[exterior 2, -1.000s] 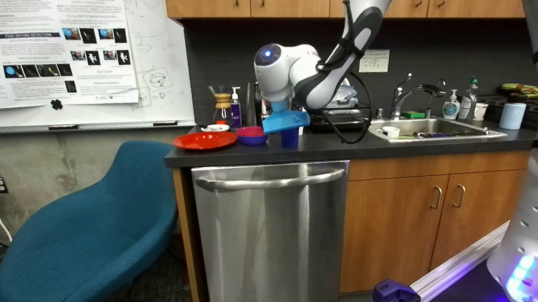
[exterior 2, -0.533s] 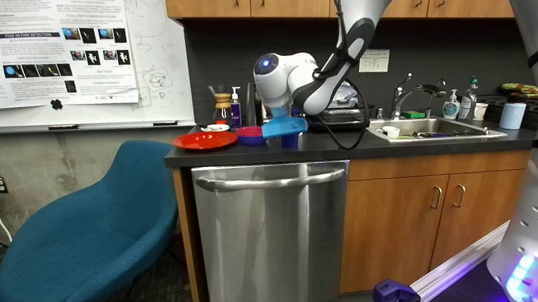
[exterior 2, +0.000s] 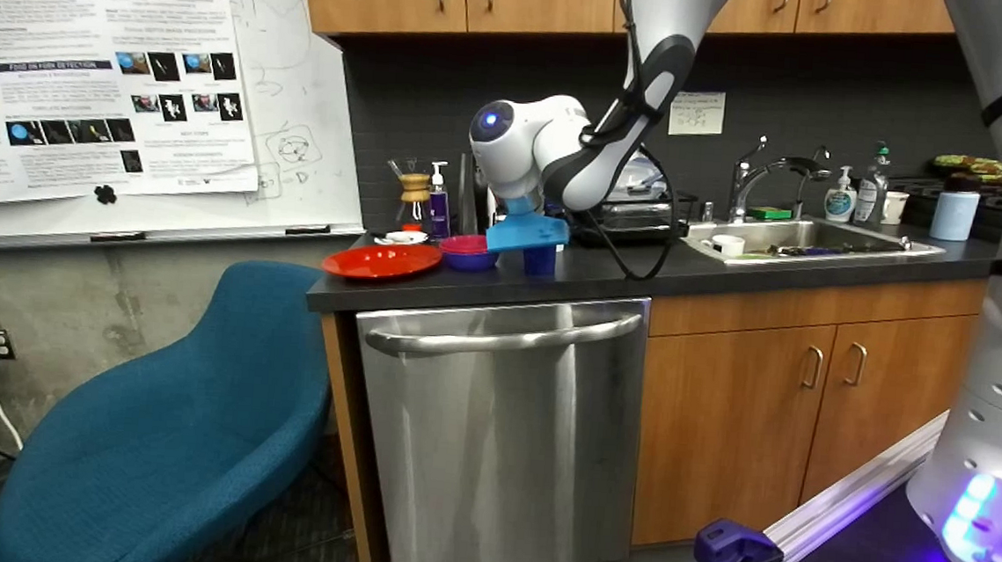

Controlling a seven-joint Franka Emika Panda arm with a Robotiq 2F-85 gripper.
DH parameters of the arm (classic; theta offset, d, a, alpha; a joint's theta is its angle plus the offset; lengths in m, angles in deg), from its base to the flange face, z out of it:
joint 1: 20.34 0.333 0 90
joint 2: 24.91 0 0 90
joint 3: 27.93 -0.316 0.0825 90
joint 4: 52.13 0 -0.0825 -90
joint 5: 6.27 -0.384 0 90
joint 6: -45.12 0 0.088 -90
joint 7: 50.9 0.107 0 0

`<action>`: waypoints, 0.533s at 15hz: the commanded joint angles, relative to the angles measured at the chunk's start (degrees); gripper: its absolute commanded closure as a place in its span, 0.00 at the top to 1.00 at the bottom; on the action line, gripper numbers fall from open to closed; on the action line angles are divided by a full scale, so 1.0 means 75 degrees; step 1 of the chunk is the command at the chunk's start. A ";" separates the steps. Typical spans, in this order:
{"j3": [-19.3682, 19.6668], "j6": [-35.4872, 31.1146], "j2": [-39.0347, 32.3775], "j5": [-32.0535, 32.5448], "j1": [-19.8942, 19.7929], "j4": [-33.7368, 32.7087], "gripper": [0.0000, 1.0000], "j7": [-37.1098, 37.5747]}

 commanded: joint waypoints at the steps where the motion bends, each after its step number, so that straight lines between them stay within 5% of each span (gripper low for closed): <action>1: 0.0108 0.0208 -0.0030 0.0684 0.0132 -0.0183 1.00 0.0662; 8: 0.0027 0.0335 -0.0343 0.1001 0.0018 -0.0574 1.00 0.0753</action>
